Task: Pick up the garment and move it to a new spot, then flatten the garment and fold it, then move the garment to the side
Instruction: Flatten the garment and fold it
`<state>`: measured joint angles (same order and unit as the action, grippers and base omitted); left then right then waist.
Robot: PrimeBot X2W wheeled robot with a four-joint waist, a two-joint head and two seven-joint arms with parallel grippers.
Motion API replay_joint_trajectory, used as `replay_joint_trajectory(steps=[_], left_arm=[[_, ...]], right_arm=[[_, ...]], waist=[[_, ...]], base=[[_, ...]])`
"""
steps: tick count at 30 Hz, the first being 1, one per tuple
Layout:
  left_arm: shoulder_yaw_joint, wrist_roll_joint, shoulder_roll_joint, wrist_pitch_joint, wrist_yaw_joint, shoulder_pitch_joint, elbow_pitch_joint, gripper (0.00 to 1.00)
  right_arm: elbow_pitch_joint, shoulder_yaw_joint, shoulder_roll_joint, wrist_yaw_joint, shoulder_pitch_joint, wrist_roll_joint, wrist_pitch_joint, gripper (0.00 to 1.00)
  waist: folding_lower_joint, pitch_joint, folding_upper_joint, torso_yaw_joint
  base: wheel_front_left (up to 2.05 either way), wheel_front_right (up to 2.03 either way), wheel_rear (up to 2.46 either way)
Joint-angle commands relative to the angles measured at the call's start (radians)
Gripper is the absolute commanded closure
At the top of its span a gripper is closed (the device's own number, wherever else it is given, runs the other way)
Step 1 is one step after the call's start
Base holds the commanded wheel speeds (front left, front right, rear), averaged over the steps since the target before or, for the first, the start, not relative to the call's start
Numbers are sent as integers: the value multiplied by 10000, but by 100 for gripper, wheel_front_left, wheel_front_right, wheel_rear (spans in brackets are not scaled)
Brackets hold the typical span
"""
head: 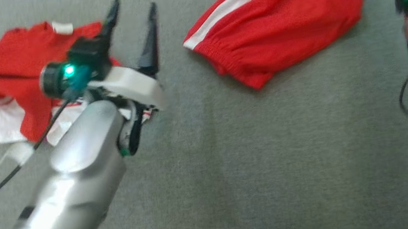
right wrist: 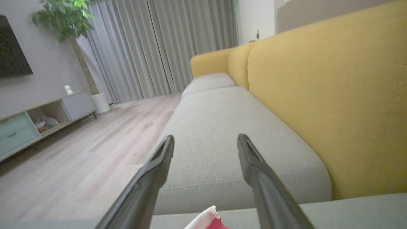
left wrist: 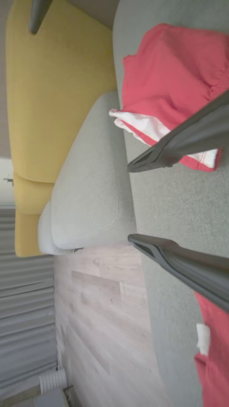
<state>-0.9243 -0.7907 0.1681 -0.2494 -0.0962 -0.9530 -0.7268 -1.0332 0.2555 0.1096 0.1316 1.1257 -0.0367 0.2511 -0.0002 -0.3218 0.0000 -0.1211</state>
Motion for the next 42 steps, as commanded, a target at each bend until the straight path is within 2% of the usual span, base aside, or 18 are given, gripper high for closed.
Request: replay_joint_trajectory(steps=[1, 6, 9, 15, 22, 28, 33, 39, 42], left_arm=[[763, 300, 550, -113, -317, -3, 731, 0], [2058, 1247, 1168, -120, -988, 1556, 2498, 0], [2644, 1759, 1370, -121, -1259, 2784, 3328, 0], [3424, 2563, 1350, -122, -1392, 5095, 4256, 0], [4209, 3020, 945, -123, -1309, 6464, 4617, 0], [4622, 3574, 620, -123, -750, 6166, 4706, 0], [4825, 3892, 314, -123, -462, 5645, 4796, 0], [4975, 4211, -122, -124, -110, 5165, 4763, 0], [5043, 4348, -347, -124, 64, 5023, 4738, 0]], right_arm=[[1106, -586, -278, -9, -765, 663, 102, 0], [3424, -1892, -457, -9, -3359, 1945, 104, 0], [4613, -2319, -523, -9, -4963, 2344, 105, 0], [6378, -2709, -586, -9, -7784, 2555, 105, 0], [7217, -2905, -591, -9, -9194, 3054, 106, 0], [7522, -2412, -592, -9, -8498, 2222, -415, 0], [7346, -1456, -592, -9, -6893, 1424, -1774, 0], [5813, 168, -583, -9, -4350, 139, -3510, 0], [4712, 908, -319, -9, -3307, -698, -4021, 0]], waist=[[2, 731, 0, 452], [2, 1395, 0, 752], [2, 1715, 0, 924], [2, 2048, 0, 1097], [2, 2050, 0, 1112], [2, 1262, 0, 693], [2, 356, 0, 244], [2, -539, 0, -405], [2, -832, 0, -724]], base=[[0, 0, 0], [0, 0, 0], [0, 0, 0], [0, 0, 0], [0, 0, 0], [0, 0, 0], [0, 0, 0], [0, 0, 0], [0, 0, 0]])
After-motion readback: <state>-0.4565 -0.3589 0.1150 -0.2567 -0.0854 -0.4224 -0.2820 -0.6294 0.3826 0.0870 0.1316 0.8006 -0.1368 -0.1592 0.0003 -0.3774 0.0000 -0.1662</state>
